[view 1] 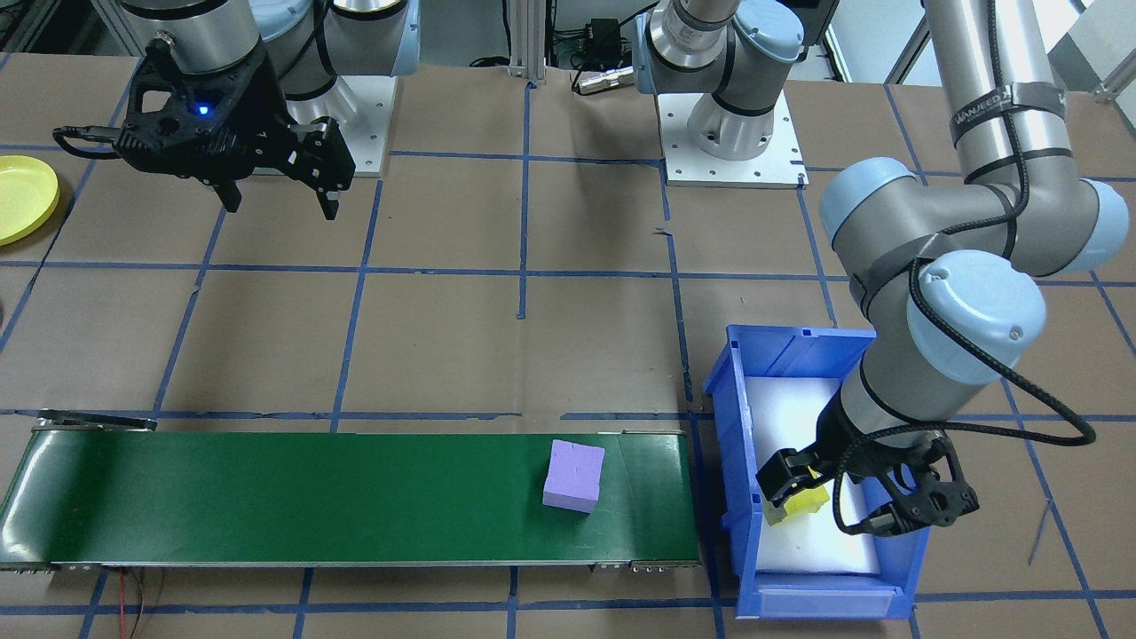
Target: Move block left to right into plate
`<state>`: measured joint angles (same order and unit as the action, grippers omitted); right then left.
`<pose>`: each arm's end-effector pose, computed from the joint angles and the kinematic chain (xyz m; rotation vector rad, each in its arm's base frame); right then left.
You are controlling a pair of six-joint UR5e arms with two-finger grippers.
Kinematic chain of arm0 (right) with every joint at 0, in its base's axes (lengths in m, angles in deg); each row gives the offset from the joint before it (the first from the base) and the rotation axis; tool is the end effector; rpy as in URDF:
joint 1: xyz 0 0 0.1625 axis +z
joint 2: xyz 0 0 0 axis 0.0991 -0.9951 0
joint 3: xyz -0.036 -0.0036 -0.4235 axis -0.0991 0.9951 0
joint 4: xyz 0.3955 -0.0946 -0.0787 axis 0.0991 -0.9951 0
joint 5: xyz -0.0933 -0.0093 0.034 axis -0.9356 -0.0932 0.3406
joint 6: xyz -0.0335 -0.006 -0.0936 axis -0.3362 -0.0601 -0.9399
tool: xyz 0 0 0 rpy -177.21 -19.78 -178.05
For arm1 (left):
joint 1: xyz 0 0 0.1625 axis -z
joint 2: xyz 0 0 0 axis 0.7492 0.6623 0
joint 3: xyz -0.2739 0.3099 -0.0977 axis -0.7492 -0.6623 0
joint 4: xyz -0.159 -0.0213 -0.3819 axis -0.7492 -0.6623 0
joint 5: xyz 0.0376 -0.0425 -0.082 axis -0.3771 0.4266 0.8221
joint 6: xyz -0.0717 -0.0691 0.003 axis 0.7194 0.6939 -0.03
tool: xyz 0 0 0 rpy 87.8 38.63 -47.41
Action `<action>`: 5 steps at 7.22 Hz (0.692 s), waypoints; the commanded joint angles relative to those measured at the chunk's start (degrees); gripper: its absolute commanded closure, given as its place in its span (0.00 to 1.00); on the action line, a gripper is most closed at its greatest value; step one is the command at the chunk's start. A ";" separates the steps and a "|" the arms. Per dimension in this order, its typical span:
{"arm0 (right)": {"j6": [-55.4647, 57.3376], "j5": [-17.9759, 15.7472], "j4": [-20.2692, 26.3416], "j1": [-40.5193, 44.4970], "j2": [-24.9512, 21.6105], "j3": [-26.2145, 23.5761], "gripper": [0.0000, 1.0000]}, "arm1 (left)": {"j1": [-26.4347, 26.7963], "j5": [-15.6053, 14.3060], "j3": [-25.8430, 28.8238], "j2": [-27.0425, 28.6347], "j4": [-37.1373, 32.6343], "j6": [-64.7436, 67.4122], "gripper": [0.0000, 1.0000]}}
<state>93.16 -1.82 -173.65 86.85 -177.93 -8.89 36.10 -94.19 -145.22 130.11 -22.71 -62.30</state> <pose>0.1538 -0.4691 0.4963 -0.1136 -3.1371 0.0719 -0.0674 -0.6836 0.3299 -0.4469 3.0895 -0.1833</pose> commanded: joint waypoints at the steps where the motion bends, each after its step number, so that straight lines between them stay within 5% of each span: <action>1: 0.00 -0.05 -0.21 -0.07 0.00 -0.01 0.00 | -2.17 0.20 -0.14 2.09 1.55 3.75 0.01; 5: 0.00 0.04 0.05 0.02 -0.08 -0.01 0.00 | -2.62 2.22 -5.30 4.73 5.15 4.71 0.02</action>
<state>93.16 -1.82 -173.61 86.85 -178.00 -8.89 33.52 -92.11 -148.14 134.46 -18.63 -57.92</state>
